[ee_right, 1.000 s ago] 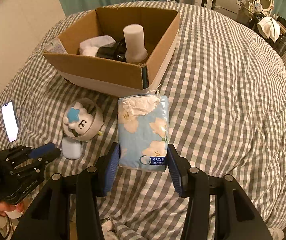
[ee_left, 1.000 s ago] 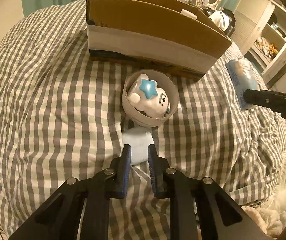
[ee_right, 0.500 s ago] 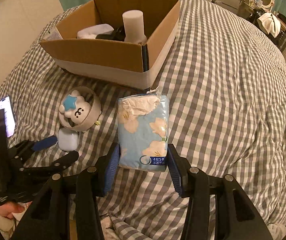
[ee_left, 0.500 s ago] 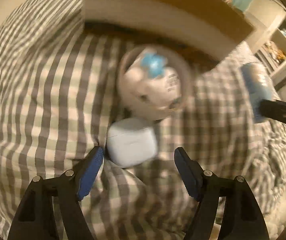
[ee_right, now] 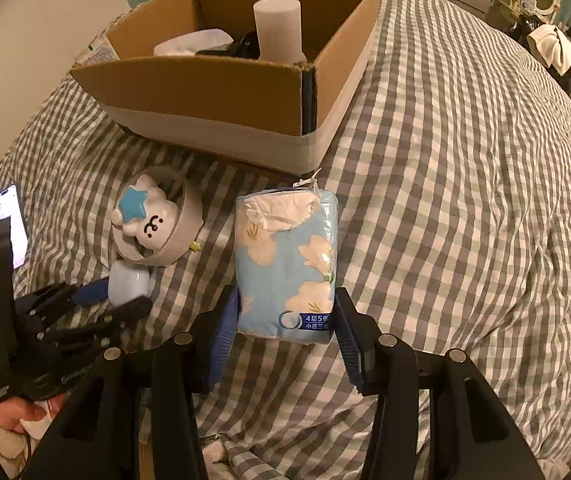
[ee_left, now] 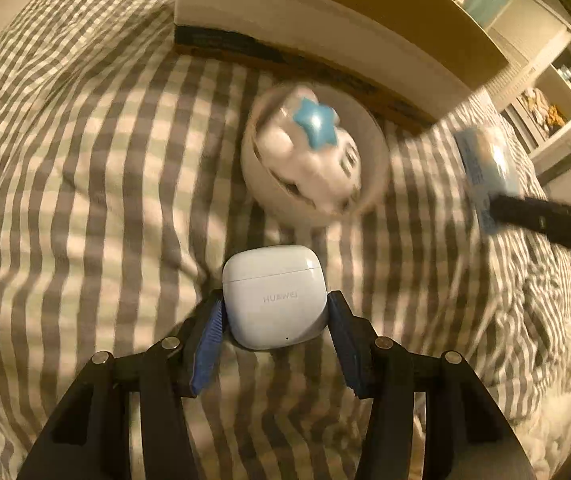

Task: Organize objects
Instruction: 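Carry the earbud case and tissue pack into the box and release them, then withdraw both tools from the box toward the bowl with the star toy, then grasp the white star plush with the left tool and lift it from the bowl, then grasp the clear bowl rim with the right tool while the left tool holds the plush, then lower the clear bowl into the box and open the right tool, then regrasp the white star plush with the left tool and lift it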

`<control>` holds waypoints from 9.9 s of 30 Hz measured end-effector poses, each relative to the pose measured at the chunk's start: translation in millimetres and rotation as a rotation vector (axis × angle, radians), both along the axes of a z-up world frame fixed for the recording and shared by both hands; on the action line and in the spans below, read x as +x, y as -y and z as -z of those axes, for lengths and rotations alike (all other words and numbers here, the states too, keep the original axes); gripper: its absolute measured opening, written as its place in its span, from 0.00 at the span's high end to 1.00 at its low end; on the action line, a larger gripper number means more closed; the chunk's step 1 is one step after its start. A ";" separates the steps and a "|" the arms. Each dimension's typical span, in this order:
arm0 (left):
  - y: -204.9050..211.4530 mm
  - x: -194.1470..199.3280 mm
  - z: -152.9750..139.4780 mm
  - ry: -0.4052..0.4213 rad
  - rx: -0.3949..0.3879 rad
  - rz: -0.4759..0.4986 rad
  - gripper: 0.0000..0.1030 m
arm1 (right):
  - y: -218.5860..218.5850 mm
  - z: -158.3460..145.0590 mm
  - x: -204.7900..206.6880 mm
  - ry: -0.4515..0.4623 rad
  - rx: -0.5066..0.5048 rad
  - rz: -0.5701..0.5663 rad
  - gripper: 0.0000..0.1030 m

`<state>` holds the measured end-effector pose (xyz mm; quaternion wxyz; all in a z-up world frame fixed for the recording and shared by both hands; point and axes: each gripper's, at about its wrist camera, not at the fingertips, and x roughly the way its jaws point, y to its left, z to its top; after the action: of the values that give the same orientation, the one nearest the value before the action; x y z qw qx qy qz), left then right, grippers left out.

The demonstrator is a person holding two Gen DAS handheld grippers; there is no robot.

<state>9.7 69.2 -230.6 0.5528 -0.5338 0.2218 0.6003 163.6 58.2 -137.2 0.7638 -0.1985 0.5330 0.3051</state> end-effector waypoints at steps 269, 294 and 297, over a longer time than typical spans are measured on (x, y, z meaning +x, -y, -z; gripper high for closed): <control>-90.4 -25.8 -157.6 -0.274 0.330 0.023 0.23 | -13.8 -97.6 60.2 0.257 0.145 0.383 0.43; -79.4 51.6 -19.7 -0.149 0.173 0.169 0.38 | 10.0 30.3 10.3 0.089 -0.057 0.380 0.42; -78.1 55.6 -9.1 -0.148 0.140 0.196 0.57 | 5.4 32.1 7.8 0.096 -0.074 0.354 0.42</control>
<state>65.2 147.3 -221.5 0.6269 -0.4238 0.2708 0.5951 171.4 52.8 -169.3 0.8222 -0.1436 0.5335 0.1365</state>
